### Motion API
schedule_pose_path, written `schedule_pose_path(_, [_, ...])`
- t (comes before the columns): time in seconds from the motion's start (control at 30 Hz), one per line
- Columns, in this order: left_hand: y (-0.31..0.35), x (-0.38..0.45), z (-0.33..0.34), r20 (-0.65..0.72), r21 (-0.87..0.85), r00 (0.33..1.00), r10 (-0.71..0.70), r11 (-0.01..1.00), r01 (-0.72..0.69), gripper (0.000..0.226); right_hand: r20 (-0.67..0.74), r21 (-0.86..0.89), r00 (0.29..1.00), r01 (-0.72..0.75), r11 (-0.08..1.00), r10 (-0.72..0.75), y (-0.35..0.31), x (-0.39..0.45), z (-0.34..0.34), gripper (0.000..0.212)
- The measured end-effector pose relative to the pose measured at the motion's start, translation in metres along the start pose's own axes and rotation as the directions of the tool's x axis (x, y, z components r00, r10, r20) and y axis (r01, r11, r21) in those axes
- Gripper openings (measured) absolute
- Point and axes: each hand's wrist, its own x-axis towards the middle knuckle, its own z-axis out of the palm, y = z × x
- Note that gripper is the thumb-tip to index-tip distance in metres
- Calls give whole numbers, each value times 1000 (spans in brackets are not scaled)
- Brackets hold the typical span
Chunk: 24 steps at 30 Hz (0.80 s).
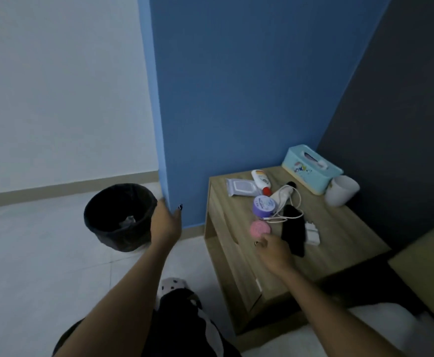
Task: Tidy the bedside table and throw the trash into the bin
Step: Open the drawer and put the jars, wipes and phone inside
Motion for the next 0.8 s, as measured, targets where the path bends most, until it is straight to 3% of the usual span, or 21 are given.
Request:
schedule_pose_path(0.1, [11,-4,26,48,3,998,45,999,-46,44,-78,-31,996,42,999,-44,18,5,4,22])
schedule_pose_path(0.23, [17,4,59,112,26,993,44,999,-47,49,-186,-5,980,69,998,-69,27,21,16,41])
schedule_pose_path(0.53, [-8,24,114,224,72,974,-44,997,29,56,-321,-143,944,33,989,-78,32,39,34,56])
schedule_pose_path(0.8, [-22,23,142,278,102,956,-96,992,70,55,-220,-98,974,38,994,-59,41,22,60,86])
